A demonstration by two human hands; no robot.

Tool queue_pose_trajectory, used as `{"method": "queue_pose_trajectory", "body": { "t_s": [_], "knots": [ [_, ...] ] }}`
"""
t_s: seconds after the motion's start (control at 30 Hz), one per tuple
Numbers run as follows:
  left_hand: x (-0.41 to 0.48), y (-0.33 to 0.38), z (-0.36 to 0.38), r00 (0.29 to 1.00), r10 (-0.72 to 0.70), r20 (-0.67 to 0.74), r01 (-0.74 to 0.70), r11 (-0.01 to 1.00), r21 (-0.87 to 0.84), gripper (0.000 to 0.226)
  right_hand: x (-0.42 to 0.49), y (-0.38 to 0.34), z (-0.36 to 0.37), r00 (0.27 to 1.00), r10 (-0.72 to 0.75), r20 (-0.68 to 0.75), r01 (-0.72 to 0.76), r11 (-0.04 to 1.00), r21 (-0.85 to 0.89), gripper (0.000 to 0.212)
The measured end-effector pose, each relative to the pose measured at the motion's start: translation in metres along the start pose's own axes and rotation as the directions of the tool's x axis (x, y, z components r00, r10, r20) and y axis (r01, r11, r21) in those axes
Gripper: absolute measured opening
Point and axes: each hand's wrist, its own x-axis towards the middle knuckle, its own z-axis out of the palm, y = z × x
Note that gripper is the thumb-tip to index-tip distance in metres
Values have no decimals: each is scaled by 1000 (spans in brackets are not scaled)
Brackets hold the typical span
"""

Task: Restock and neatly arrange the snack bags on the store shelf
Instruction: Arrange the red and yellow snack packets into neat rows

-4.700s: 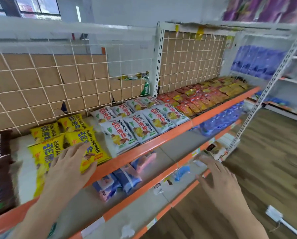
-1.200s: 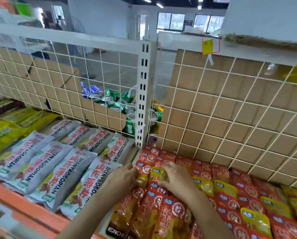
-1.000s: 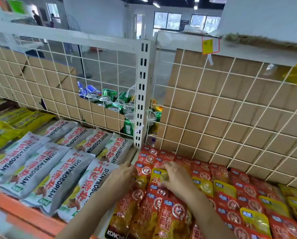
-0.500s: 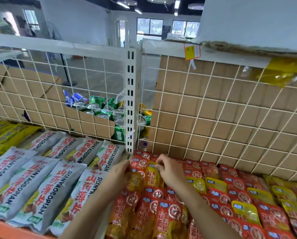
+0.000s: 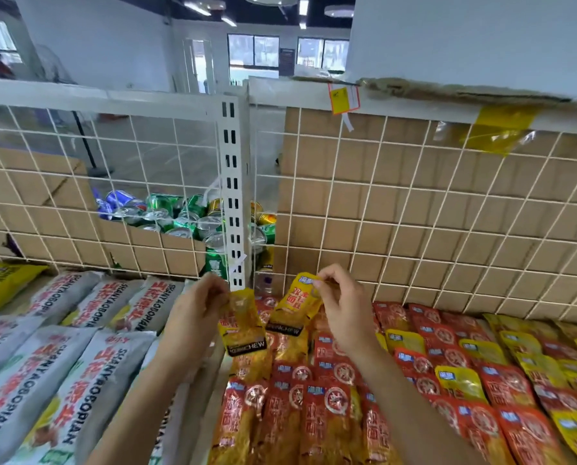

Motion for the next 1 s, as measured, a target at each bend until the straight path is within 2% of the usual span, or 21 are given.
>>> {"method": "queue_pose_trajectory", "body": {
  "t_s": [0.17,0.3,0.4,0.47,0.53,0.7,0.8,1.0],
  "knots": [
    [-6,-1,-20,999,35,-34,-38,996,-83,38,-17,-6,-44,989,145,-7,-146,989,-33,21],
    [-14,-10,-21,997,63,39,-57,989,-140,42,-47,-3,-73,981,186,-56,-193,966,-173,29],
    [-22,-13,-8,993,70,94,-56,988,-144,35,-75,5,-96,967,243,-78,-254,945,-204,22],
    [-28,-10,4,986,68,153,-40,982,-183,36,-92,9,-112,957,275,-94,-290,924,-250,24],
    [-34,-4,17,975,121,189,-86,980,-182,38,-108,10,-127,941,319,-111,-337,902,-270,26],
    [-46,16,50,960,142,242,-95,976,-195,48,-145,11,-161,907,386,-167,-420,851,-315,36],
    [-53,41,71,940,221,260,-174,966,-190,41,-163,10,-188,893,404,-197,-447,841,-305,32],
    [-83,97,111,907,276,319,-179,937,-302,39,-208,9,-258,856,430,-287,-505,814,-287,30]
  ]
}}
